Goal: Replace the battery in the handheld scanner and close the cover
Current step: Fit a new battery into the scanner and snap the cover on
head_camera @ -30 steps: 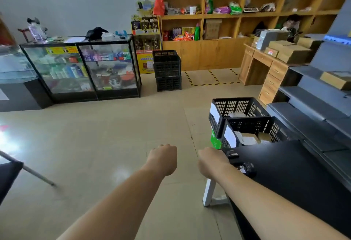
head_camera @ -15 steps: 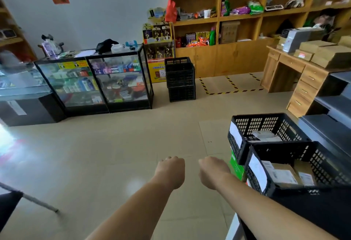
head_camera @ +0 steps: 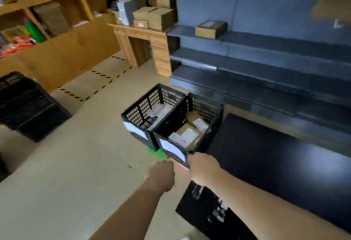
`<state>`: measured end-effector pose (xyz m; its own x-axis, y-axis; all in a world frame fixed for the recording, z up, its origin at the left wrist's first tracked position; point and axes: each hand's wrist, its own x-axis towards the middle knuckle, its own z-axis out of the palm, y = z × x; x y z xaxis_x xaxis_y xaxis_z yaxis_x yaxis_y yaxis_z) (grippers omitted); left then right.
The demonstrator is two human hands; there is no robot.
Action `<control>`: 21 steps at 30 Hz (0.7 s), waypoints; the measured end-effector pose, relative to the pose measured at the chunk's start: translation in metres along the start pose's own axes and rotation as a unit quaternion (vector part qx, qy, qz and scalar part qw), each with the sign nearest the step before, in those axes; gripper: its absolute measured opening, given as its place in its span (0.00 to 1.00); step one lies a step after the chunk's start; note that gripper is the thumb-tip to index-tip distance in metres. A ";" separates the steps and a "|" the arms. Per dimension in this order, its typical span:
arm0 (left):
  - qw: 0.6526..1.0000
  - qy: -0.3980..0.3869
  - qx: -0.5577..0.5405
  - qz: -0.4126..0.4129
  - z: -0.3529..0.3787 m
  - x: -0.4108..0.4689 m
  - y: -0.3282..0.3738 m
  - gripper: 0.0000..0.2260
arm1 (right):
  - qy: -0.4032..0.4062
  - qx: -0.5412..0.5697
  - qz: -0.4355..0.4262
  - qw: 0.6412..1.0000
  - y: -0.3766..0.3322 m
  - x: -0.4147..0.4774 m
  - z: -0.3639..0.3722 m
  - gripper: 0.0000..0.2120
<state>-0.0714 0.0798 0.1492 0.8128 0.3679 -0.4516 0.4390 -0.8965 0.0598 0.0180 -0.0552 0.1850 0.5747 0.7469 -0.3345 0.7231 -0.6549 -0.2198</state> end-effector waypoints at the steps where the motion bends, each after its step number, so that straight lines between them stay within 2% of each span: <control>1: 0.999 -0.008 0.000 0.034 0.004 0.016 0.013 0.11 | -0.002 0.013 0.037 0.999 0.015 -0.006 0.007 0.08; 5: 0.984 -0.073 -0.005 0.159 0.026 0.056 0.052 0.13 | -0.014 0.052 0.164 0.985 0.043 -0.036 0.046 0.09; 8: 0.970 -0.125 0.020 0.207 0.050 0.067 0.059 0.12 | -0.031 0.087 0.220 0.971 0.037 -0.047 0.077 0.09; 11: 0.965 -0.154 0.026 0.209 0.076 0.067 0.050 0.10 | -0.047 0.138 0.252 0.957 0.024 -0.047 0.105 0.12; 14: 0.964 -0.165 -0.020 0.205 0.098 0.066 0.038 0.09 | -0.051 0.218 0.290 0.931 0.011 -0.041 0.130 0.14; 19: 0.971 -0.086 -0.197 0.105 0.124 0.071 0.029 0.09 | -0.007 0.351 0.368 0.861 0.002 -0.015 0.163 0.19; 21: 0.966 -0.064 -0.236 0.085 0.132 0.072 0.030 0.08 | 0.011 0.385 0.396 0.834 0.001 -0.003 0.175 0.18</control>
<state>-0.0504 0.0466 0.0010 0.8476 0.1641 -0.5047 0.4535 -0.7178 0.5283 -0.0499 -0.0780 0.0255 0.7676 0.0414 -0.6396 -0.3417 -0.8179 -0.4630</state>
